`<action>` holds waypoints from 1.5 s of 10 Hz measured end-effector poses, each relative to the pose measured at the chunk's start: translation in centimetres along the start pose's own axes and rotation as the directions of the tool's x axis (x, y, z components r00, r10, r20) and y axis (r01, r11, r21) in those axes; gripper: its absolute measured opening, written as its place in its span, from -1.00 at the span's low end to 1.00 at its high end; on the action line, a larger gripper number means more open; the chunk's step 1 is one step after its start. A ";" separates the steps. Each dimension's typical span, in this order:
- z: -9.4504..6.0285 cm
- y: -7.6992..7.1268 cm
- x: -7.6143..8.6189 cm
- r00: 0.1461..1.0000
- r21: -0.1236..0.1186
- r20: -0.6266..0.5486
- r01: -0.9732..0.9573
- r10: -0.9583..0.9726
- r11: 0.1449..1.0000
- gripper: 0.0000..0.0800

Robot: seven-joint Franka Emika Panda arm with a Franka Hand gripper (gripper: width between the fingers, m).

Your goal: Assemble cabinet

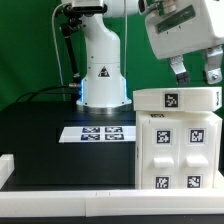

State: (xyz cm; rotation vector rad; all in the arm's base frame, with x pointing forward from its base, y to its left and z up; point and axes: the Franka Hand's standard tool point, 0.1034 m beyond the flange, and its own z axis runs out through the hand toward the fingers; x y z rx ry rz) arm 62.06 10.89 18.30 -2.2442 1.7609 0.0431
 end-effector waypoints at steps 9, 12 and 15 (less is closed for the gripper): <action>-0.1 0.0 0.5 0.579 -0.032 -0.008 0.815 -0.815 0.579 0.99; -0.1 0.3 0.7 0.299 -0.059 0.024 0.953 -0.954 0.297 0.99; 0.0 0.4 1.0 0.142 -0.061 0.034 0.988 -0.989 0.140 0.99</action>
Offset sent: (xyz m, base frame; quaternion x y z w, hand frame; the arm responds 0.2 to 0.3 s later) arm 0.0000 0.0000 0.0000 0.0000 0.0000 -0.1938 0.9810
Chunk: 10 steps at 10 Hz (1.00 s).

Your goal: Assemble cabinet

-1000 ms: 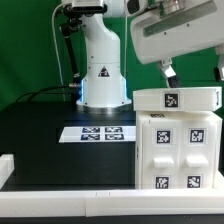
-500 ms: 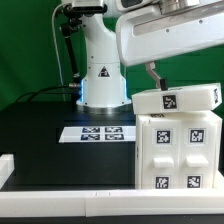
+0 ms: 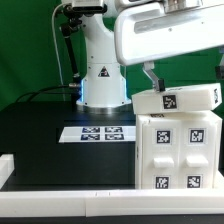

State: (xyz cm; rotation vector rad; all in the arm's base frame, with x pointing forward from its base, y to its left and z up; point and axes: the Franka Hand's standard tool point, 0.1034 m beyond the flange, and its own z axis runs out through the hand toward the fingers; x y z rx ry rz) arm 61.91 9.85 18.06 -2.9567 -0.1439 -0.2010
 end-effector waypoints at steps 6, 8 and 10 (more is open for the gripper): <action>0.3 0.1 -0.4 0.884 -0.014 0.022 0.468 -0.467 0.884 0.99; 0.3 0.6 -0.4 0.791 -0.026 0.041 0.612 -0.611 0.790 0.99; 0.3 1.2 -0.5 0.717 -0.030 0.055 0.697 -0.695 0.717 0.99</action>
Offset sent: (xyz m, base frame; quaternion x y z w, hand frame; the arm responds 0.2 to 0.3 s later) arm -0.0104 0.0108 -0.0017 0.0116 -0.0160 -0.2568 0.9663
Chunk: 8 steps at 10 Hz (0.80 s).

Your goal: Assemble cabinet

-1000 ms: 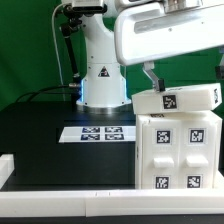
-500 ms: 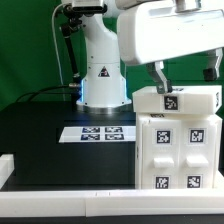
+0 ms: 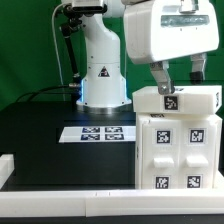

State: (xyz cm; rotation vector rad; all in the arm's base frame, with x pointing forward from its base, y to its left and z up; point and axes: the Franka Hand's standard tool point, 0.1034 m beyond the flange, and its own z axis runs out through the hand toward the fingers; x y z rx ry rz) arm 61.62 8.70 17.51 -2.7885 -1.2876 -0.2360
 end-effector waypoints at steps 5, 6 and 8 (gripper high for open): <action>1.5 0.2 -0.9 0.999 0.011 0.021 -0.045 0.044 0.999 0.99; 1.5 0.2 -0.9 0.998 0.011 0.021 -0.053 0.053 0.999 0.99; 1.5 0.3 -0.9 0.997 0.009 0.020 -0.075 0.074 0.997 0.93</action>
Offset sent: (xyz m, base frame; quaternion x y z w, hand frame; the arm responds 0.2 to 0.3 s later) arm 0.0037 -0.0019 -0.0143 0.0040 -0.0086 0.0170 0.9998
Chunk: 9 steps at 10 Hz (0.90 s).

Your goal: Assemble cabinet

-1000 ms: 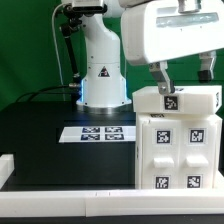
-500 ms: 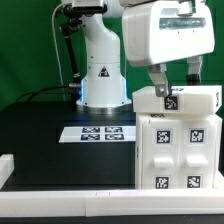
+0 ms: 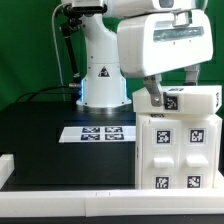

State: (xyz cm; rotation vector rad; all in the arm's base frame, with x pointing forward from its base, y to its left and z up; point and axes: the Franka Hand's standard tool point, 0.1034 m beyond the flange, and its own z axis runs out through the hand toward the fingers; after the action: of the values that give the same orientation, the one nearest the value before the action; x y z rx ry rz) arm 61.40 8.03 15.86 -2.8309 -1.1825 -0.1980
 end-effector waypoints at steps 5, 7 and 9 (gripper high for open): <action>0.0 0.1 -0.1 0.999 0.000 0.000 -0.044 0.044 0.999 0.40; 0.0 0.4 -0.2 0.975 -0.001 -0.011 -0.222 0.221 0.975 0.40; 0.0 0.3 -0.2 0.906 -0.015 -0.039 -0.421 0.420 0.907 0.40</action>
Offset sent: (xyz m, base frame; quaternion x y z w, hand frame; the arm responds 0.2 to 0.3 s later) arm 0.0000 0.0000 0.0000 0.0000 0.0000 0.0650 0.9979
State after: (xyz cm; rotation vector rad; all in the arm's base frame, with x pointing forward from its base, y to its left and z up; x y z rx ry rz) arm 61.46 7.63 15.79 -2.9994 -0.5372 -0.2324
